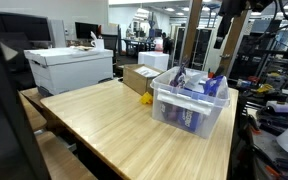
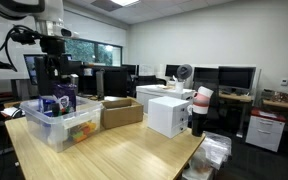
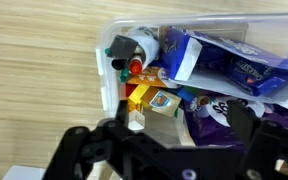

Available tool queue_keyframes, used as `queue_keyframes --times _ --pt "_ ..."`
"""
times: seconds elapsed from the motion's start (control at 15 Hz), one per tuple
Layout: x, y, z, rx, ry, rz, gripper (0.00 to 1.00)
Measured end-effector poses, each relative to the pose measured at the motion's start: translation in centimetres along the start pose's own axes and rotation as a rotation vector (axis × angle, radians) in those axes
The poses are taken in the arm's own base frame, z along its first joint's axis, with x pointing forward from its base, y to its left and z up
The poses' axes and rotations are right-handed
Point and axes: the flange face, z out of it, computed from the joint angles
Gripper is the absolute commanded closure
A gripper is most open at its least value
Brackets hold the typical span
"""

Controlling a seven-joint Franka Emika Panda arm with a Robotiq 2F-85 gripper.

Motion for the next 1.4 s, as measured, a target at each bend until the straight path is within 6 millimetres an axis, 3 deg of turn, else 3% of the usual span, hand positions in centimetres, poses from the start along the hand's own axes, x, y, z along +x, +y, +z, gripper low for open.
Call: queue_keyframes --times 0.67,0.87,1.4 --pt "1.1 -4.0 2.5 0.084 -0.019 -0.138 0.0" --pt "1.3 -6.6 4.7 0.146 -0.055 -0.506 0.0" --pt "1.5 -6.2 6.4 0.177 -0.078 -0.861 0.0"
